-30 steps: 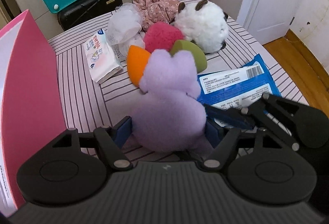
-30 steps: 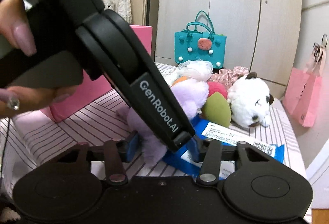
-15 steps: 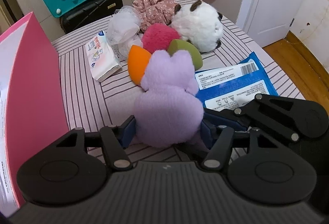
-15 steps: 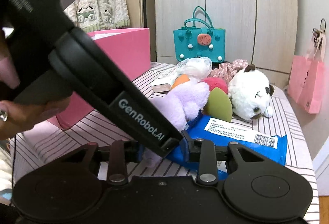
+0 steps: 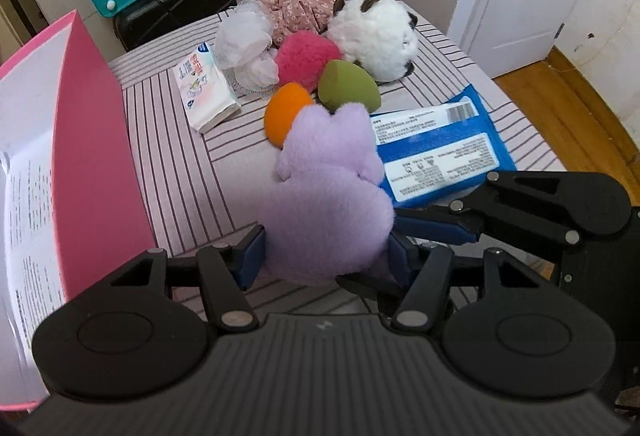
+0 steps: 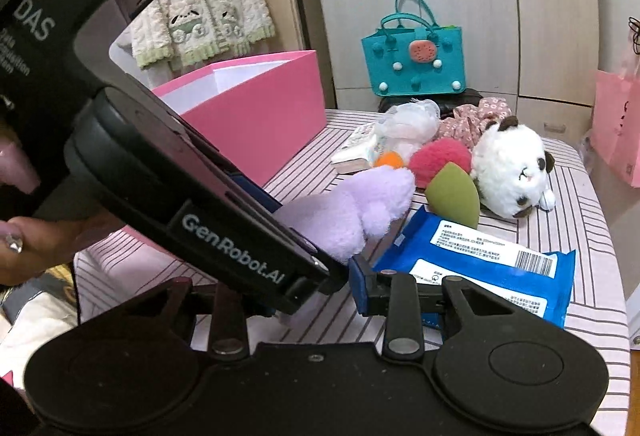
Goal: Organize soft objects
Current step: 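Lift the bunny with the left tool and carry it over the pink box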
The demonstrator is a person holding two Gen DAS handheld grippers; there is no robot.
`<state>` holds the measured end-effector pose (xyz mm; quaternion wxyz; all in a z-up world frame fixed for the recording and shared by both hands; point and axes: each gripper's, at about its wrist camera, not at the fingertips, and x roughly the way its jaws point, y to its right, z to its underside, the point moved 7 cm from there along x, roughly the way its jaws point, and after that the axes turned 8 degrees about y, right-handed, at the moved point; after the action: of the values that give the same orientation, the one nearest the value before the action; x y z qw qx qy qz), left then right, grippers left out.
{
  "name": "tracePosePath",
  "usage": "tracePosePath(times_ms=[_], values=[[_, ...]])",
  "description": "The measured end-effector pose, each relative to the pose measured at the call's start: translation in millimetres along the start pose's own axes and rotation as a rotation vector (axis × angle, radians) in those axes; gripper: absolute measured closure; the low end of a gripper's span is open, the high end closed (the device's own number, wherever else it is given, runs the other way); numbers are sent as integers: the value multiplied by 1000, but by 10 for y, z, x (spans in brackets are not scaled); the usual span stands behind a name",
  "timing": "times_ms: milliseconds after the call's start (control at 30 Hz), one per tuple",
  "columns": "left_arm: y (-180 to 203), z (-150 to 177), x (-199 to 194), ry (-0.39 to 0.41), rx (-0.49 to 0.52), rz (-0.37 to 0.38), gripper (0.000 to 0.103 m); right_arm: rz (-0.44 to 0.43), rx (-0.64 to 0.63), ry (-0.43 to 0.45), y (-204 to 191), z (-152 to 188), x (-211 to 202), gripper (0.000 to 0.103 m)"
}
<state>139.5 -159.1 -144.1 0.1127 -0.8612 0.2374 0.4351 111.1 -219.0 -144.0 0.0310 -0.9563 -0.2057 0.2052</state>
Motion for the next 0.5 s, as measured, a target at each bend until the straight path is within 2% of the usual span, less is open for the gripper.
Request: tracePosePath(times_ms=[500], values=[[21, 199, -429, -69, -54, 74, 42, -72, -18, -110, -300, -120, -291, 64]])
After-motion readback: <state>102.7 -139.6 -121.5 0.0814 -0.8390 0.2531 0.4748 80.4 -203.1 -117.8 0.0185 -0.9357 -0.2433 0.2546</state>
